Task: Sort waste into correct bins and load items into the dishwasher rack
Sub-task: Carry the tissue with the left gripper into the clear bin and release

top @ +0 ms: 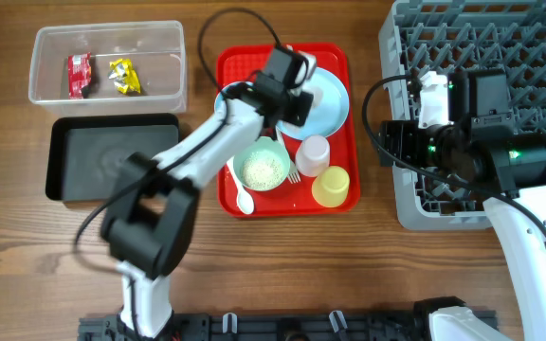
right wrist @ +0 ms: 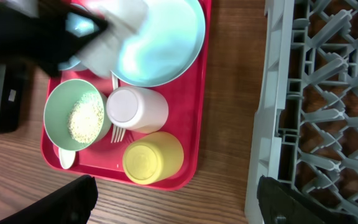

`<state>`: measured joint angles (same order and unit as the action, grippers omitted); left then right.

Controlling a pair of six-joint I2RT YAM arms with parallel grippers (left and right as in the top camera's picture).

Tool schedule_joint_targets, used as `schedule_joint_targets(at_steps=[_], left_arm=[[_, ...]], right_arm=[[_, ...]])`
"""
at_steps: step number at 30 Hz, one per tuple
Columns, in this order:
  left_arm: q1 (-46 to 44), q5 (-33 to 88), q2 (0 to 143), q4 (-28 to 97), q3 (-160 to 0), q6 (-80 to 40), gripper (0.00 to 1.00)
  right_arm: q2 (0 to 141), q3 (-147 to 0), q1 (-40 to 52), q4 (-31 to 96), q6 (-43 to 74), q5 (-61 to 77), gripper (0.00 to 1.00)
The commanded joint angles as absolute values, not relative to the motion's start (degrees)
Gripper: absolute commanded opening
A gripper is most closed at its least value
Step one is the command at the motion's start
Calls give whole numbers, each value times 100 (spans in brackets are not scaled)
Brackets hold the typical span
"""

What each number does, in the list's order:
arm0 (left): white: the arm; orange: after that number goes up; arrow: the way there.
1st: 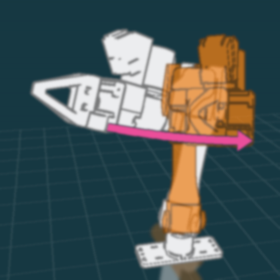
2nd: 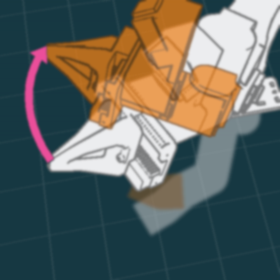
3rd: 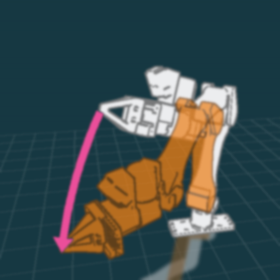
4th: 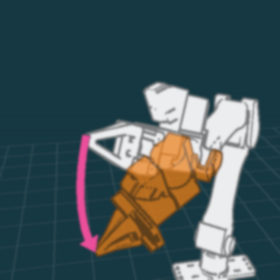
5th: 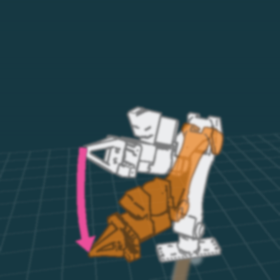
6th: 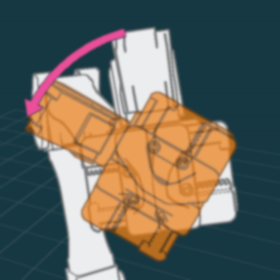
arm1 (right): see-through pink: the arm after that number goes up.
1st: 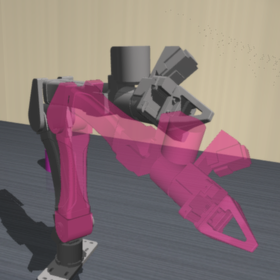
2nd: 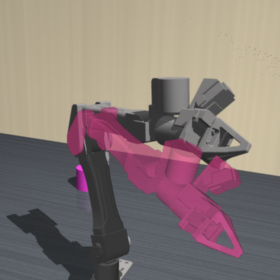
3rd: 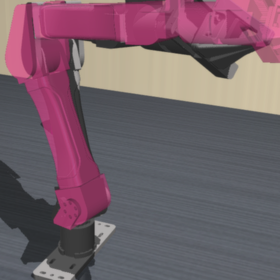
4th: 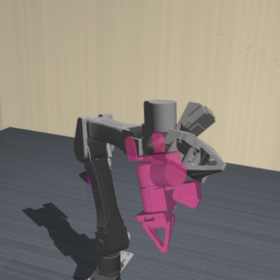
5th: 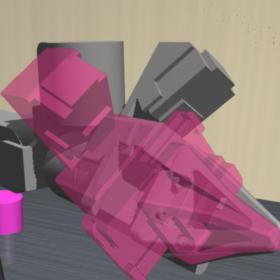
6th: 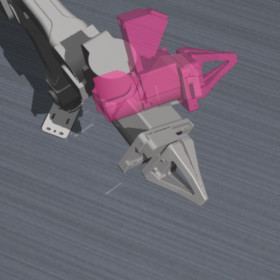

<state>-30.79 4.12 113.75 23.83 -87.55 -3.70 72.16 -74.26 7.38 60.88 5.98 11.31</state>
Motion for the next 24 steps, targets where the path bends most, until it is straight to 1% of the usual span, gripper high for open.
schedule_joint_targets(at_steps=[1,5,8,14,17,18,19,20,21,22,23,24], left_arm=[[-2718,-123,10313,2416,-9035,-327,4],[-2287,-989,10064,2539,-9035,-14,4],[-1811,-1483,10097,2644,-9032,5,4],[-609,-1540,10449,2633,-9028,-3,4],[-143,-1347,10661,2641,-9028,-8,4],[1,-1212,10744,2644,-9028,-45,6],[156,-952,10836,2648,-9028,-45,11],[257,-746,10890,2657,-9028,-45,26],[338,-563,10945,2661,-9028,-45,52],[401,-395,10965,2665,-9028,-45,87],[451,-231,10975,2681,-9028,-43,100],[486,-102,10975,2692,-9028,-45,100]], right_arm=[[7266,-7509,709,6077,615,1026,87],[7266,-7509,709,6007,615,1028,88],[7266,-7509,709,5979,617,1031,87],[7266,-7509,709,5961,615,1031,87],[7266,-7509,709,5961,615,1031,87],[7266,-7509,709,5959,615,1031,88],[7269,-7509,709,5948,615,1031,87],[7273,-7509,709,5937,615,1031,88],[7277,-7509,709,5929,615,1031,88],[7279,-7509,709,5924,617,1031,88],[7288,-7509,709,5924,617,1031,87],[7288,-7509,709,5924,615,1031,87]])
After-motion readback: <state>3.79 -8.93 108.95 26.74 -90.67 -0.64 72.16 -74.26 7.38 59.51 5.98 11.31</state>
